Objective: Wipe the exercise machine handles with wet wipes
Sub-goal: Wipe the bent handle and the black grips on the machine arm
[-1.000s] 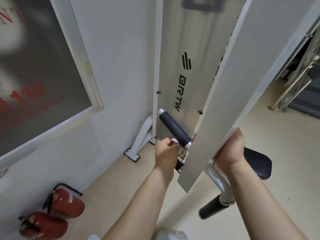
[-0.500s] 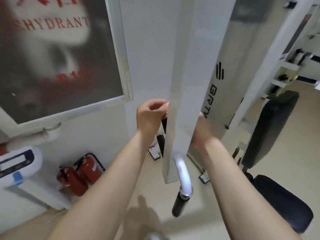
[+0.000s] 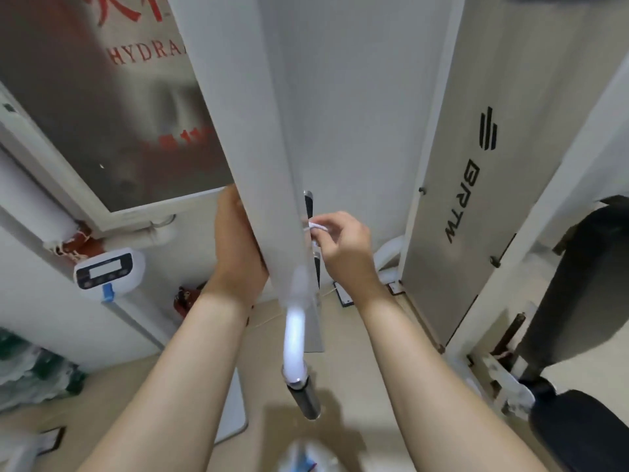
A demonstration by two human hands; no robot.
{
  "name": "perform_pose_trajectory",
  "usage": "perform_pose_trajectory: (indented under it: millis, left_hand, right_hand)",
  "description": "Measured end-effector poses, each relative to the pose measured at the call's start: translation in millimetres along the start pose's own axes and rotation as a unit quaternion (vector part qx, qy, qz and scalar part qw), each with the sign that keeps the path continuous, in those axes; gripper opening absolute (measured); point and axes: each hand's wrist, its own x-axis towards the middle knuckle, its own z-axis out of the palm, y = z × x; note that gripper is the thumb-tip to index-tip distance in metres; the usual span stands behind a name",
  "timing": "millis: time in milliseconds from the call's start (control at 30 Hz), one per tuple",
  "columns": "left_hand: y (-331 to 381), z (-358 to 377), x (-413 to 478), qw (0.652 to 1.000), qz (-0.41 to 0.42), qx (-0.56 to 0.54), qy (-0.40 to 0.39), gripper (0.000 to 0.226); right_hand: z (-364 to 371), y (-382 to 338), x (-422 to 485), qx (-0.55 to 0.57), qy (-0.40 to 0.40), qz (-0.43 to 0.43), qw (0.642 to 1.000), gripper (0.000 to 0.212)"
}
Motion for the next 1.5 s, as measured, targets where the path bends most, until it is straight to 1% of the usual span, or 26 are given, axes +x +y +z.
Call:
perform_pose_trajectory:
  millis: [33, 100, 133, 200, 267, 300, 367, 433, 500, 567, 600, 633, 733, 800, 867, 967, 1000, 1033, 1100, 1167, 1233, 1300, 1400, 1433, 1467, 1500]
  left_hand:
    - [-1, 2, -8, 0.999, 0.031, -0.001, 0.025, 0.041]
    - [-7, -1, -13, 0.991, 0.072, 0.016, 0.111, 0.031]
    - [-10, -3, -13, 0.983, 0.085, 0.03, 0.159, 0.03]
    - [-10, 0, -13, 0.966, 0.136, 0.045, 0.215, 0.028]
    - [-13, 5, -14, 0.954, 0.18, 0.065, 0.231, 0.025]
    - [-14, 8, -13, 0.948, 0.182, 0.081, 0.247, 0.022]
    - [-16, 11, -11, 0.928, 0.161, 0.117, 0.314, 0.021]
    - [-17, 15, -14, 0.916, 0.155, 0.105, 0.355, 0.034]
    - [-17, 23, -19, 0.916, 0.16, 0.092, 0.357, 0.06]
    - [-20, 23, -19, 0.918, 0.162, 0.097, 0.348, 0.08]
    - [-22, 19, -18, 0.918, 0.161, 0.101, 0.347, 0.081]
    - [-21, 24, -18, 0.917, 0.161, 0.1, 0.35, 0.078]
    - [-20, 31, -14, 0.915, 0.151, 0.089, 0.363, 0.072]
    - [-18, 39, -12, 0.915, 0.17, 0.087, 0.356, 0.062]
    - [-20, 40, -10, 0.911, 0.161, 0.08, 0.37, 0.059]
    - [-30, 25, -6, 0.908, 0.133, 0.038, 0.396, 0.068]
    - [-31, 24, -5, 0.91, 0.124, 0.028, 0.394, 0.069]
    - [-30, 26, -6, 0.912, 0.123, 0.02, 0.39, 0.069]
    - [-26, 36, -8, 0.917, 0.127, 0.003, 0.378, 0.071]
    - [-22, 44, -8, 0.924, 0.12, -0.012, 0.362, 0.072]
    - [-23, 46, -7, 0.924, 0.127, -0.025, 0.359, 0.074]
    - [-23, 48, -7, 0.923, 0.134, -0.031, 0.359, 0.075]
    - [-25, 48, -7, 0.922, 0.134, -0.036, 0.361, 0.077]
    - [-26, 47, -7, 0.92, 0.133, -0.035, 0.368, 0.078]
    - [-26, 47, -7, 0.918, 0.134, -0.03, 0.372, 0.078]
    - [-26, 46, -8, 0.917, 0.134, -0.025, 0.375, 0.077]
  right_hand:
    - [-4, 0, -3, 0.019, -0.031, 0.0, 0.999, 0.017]
    - [-10, -4, 7, 0.028, -0.095, -0.004, 0.995, 0.014]
    - [-10, -6, 20, 0.027, -0.106, -0.004, 0.994, 0.014]
    - [-6, -9, 49, 0.025, -0.087, 0.009, 0.996, 0.016]
    - [-3, -7, 66, 0.008, -0.071, 0.009, 0.997, 0.01]
    - [-3, -5, 64, 0.003, -0.07, 0.004, 0.998, 0.01]
    - [-7, 1, 48, -0.001, -0.107, -0.018, 0.994, 0.011]
    - [-16, 4, 29, -0.005, -0.174, -0.07, 0.982, 0.013]
    - [-26, 8, 23, -0.006, -0.249, -0.146, 0.957, 0.016]
    - [-28, 9, 35, -0.029, -0.289, -0.212, 0.933, 0.016]
    - [-26, 7, 46, -0.045, -0.284, -0.229, 0.93, 0.016]
    - [-23, 5, 60, -0.058, -0.265, -0.227, 0.935, 0.017]
    - [-13, 1, 90, -0.106, -0.199, -0.177, 0.958, 0.019]
    - [-12, 2, 89, -0.137, -0.18, -0.158, 0.961, 0.021]
    - [-18, 5, 68, -0.137, -0.216, -0.183, 0.949, 0.023]
    - [-36, 10, 34, -0.111, -0.321, -0.244, 0.908, 0.022]
    - [-38, 9, 33, -0.114, -0.331, -0.265, 0.899, 0.023]
    - [-38, 9, 42, -0.112, -0.327, -0.265, 0.9, 0.021]
    - [-30, 9, 71, -0.13, -0.28, -0.251, 0.917, 0.018]
    - [-26, 10, 100, -0.134, -0.224, -0.204, 0.944, 0.018]
    - [-27, 16, 109, -0.116, -0.186, -0.152, 0.964, 0.019]
    - [-32, 17, 82, -0.081, -0.183, -0.139, 0.97, 0.018]
    - [-45, 18, 12, -0.007, -0.233, -0.18, 0.956, 0.015]
    - [-49, 22, 1, 0.004, -0.237, -0.192, 0.952, 0.014]
    - [-50, 26, 2, 0.008, -0.225, -0.182, 0.957, 0.014]
    - [-48, 29, 11, 0.008, -0.201, -0.148, 0.968, 0.013]
